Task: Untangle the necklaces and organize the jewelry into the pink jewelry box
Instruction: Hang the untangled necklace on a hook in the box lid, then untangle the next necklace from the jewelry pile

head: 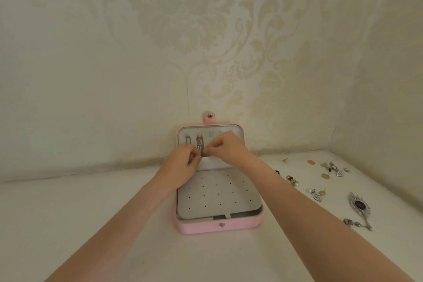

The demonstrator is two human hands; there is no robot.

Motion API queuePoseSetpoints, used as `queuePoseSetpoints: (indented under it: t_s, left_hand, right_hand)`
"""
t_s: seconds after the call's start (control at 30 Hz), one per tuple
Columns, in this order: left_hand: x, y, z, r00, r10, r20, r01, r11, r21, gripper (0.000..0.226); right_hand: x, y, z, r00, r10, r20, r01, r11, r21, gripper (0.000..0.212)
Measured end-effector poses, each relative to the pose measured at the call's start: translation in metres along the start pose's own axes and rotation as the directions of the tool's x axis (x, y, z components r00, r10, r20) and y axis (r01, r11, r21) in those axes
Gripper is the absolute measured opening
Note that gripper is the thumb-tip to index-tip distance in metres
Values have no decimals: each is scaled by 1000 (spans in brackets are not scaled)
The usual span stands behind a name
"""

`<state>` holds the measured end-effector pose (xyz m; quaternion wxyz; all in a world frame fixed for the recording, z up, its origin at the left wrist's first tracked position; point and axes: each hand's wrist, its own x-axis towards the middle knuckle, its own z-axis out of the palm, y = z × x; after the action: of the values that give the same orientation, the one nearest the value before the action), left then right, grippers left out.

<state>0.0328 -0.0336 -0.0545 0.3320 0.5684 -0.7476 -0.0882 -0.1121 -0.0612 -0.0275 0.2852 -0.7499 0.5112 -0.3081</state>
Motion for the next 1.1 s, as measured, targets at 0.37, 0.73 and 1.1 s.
queuePoseSetpoints:
  t_s: [0.37, 0.73, 1.1]
  left_hand:
    - [-10, 18, -4, 997, -14, -77, 13, 1000, -6, 14]
    - [-60, 139, 66, 922, 377, 92, -371, 926, -77, 25]
    - [-51, 163, 141, 892, 407, 196, -402, 913, -67, 22]
  right_hand:
    - [-20, -12, -7, 995, -30, -93, -1, 949, -316, 30]
    - [-140, 47, -101, 941, 75, -329, -171, 946, -275, 16]
    - [-172, 103, -124, 898, 415, -147, -436, 788, -436, 11]
